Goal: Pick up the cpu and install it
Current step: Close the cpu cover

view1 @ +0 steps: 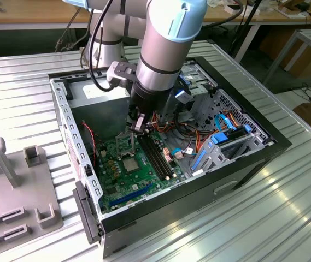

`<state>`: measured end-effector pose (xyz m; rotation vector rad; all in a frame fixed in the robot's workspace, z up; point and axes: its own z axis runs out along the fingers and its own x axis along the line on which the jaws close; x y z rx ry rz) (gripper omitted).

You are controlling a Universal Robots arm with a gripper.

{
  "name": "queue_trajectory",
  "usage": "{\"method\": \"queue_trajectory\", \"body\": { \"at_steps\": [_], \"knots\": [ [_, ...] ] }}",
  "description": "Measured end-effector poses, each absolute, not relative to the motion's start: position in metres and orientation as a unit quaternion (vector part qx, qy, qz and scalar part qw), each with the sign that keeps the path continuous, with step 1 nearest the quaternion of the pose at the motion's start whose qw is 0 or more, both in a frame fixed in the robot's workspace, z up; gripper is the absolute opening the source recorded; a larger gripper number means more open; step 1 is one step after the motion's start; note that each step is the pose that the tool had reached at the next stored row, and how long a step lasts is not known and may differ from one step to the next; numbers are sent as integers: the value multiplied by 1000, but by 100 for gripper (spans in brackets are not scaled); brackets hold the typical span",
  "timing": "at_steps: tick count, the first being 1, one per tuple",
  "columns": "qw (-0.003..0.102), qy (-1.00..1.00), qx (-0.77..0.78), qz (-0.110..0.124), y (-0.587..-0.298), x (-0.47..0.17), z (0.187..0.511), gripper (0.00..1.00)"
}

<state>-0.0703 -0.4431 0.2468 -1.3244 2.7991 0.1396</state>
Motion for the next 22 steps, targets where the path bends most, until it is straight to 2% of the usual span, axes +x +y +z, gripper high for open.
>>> {"method": "queue_trajectory", "body": {
  "at_steps": [22],
  "knots": [
    [20, 890, -453, 46, -443, -71, 255, 11]
  ]
}}
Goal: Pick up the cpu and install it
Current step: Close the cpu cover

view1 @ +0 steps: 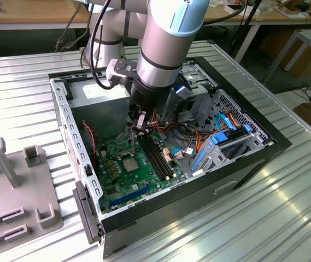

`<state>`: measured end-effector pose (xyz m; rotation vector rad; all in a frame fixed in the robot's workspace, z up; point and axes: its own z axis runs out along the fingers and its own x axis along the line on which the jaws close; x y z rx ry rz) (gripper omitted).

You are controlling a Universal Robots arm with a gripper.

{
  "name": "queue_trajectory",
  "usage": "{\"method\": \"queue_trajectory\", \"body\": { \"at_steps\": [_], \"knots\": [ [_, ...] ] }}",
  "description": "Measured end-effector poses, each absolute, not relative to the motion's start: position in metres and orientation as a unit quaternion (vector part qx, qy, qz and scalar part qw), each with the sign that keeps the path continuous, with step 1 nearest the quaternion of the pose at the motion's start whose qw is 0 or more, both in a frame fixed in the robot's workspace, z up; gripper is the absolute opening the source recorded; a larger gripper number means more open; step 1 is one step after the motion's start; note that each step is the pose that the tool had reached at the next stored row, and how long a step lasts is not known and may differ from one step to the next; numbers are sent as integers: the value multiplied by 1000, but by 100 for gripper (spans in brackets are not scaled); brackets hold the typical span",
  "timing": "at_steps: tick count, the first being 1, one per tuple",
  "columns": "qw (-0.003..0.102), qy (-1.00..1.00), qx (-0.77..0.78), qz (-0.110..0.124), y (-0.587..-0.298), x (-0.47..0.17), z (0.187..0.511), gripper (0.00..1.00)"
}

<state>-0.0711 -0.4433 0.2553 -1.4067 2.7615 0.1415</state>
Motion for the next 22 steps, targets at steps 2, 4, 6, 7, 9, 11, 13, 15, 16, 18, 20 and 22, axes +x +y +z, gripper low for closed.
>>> {"method": "queue_trajectory", "body": {
  "at_steps": [2, 4, 6, 7, 9, 11, 13, 15, 16, 18, 20, 22],
  "knots": [
    [19, 888, -458, 46, -443, -71, 255, 11],
    [19, 884, -465, 46, -443, -72, 256, 11],
    [19, 881, -470, 46, -443, -72, 256, 11],
    [19, 880, -472, 46, -443, -72, 256, 11],
    [18, 878, -476, 46, -443, -72, 256, 11],
    [18, 878, -476, 46, -444, -72, 256, 11],
    [19, 878, -477, 47, -444, -72, 256, 11],
    [19, 878, -477, 47, -444, -72, 256, 11],
    [19, 877, -477, 46, -444, -72, 256, 11],
    [19, 876, -480, 46, -444, -72, 256, 11],
    [19, 872, -488, 47, -444, -72, 256, 11],
    [18, 867, -495, 47, -444, -72, 256, 11]
  ]
}}
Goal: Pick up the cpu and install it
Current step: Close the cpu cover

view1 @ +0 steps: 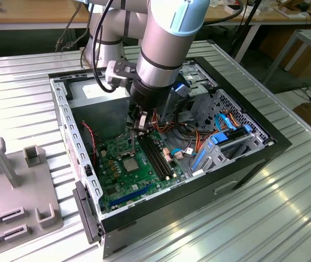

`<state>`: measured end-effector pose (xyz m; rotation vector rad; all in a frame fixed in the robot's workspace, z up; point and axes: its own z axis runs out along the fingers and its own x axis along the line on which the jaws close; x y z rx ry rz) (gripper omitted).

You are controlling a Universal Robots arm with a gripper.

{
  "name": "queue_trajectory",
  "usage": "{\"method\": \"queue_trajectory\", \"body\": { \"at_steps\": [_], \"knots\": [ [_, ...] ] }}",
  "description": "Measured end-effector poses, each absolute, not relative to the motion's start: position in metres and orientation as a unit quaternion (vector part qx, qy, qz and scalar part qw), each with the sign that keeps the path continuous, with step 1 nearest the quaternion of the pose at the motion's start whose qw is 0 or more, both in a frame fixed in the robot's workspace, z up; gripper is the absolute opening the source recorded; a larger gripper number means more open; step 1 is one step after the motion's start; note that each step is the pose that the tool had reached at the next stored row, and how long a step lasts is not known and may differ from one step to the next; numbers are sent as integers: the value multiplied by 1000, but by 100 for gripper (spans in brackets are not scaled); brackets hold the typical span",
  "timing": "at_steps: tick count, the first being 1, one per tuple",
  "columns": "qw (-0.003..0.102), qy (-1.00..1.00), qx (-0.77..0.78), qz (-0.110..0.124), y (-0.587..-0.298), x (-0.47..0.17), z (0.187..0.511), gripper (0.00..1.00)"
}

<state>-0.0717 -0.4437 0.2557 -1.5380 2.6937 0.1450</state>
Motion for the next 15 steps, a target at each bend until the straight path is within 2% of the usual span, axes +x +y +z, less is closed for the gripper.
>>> {"method": "queue_trajectory", "body": {
  "at_steps": [15],
  "knots": [
    [16, 843, -536, 47, -444, -72, 257, 11]
  ]
}}
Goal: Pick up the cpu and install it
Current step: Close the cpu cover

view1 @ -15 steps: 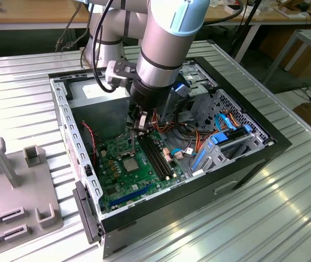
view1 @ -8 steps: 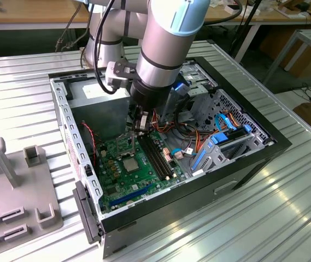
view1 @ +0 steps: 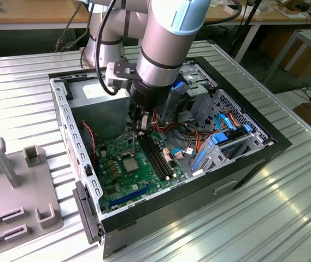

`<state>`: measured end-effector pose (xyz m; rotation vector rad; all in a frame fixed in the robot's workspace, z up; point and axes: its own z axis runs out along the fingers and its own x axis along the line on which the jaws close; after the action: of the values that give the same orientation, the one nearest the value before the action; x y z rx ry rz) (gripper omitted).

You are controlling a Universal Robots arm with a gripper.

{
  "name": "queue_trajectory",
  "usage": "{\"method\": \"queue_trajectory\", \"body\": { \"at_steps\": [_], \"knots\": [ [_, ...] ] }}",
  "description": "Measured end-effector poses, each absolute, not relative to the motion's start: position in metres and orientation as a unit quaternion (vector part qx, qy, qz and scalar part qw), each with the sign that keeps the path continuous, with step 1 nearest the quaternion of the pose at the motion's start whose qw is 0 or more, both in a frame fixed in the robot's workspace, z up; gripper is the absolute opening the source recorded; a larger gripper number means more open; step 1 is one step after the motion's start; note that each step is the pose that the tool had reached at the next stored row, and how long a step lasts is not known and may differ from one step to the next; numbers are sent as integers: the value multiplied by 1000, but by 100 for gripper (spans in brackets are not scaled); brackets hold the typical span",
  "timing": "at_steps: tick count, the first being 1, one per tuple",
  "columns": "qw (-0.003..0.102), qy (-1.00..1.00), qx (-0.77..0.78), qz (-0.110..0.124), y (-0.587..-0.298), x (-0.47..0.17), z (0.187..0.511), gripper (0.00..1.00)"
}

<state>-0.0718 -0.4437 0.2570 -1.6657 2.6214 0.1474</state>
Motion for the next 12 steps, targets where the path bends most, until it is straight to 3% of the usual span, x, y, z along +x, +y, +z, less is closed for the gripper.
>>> {"method": "queue_trajectory", "body": {
  "at_steps": [12],
  "knots": [
    [15, 830, -556, 48, -444, -72, 259, 11]
  ]
}}
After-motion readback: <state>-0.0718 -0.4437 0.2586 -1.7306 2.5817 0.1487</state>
